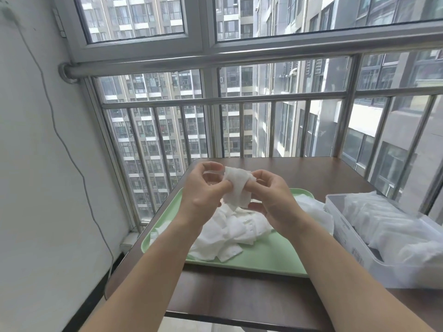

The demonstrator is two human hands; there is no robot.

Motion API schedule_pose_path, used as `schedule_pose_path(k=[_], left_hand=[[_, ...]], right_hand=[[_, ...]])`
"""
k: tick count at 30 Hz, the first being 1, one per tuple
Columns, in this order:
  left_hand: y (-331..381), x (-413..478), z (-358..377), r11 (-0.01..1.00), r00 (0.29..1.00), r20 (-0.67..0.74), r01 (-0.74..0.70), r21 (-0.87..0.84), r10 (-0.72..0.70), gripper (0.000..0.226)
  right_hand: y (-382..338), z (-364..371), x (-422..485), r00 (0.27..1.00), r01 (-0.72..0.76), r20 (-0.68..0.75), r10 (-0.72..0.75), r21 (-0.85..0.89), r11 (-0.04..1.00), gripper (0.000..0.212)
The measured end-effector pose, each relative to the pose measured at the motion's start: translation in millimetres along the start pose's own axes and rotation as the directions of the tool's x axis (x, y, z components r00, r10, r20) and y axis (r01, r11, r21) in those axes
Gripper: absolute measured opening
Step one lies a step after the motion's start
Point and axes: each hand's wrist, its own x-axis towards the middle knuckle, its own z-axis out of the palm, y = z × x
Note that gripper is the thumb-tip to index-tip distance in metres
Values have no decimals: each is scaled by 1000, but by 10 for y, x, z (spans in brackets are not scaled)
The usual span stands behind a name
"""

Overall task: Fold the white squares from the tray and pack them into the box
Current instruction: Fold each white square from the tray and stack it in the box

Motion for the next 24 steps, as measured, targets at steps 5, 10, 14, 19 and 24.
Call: schedule_pose_path(k=[5, 10, 14, 19, 24], left_hand=[[-29, -20, 87, 990, 995, -49, -79, 120, 85, 31], [15, -2, 101, 968, 991, -31, -121, 219, 131, 29], [81, 85, -48, 984, 993, 116, 5, 176, -26, 27], [-20, 353, -329, 927, 994, 87, 26, 375, -63, 14], [-113, 563, -223, 613, 943, 260, -82, 785, -207, 6]], right_hand=[[4, 3, 11, 1000, -25, 15, 25, 4, 1000, 3], [-27, -9, -2, 993, -81, 101, 69, 114, 990, 45], [11, -17, 6, 998, -49, -22, 51, 79, 996, 58], [27, -92, 82, 969, -41, -244, 49, 39, 998, 26], [53, -110, 123, 946, -60, -320, 54, -8, 998, 19]])
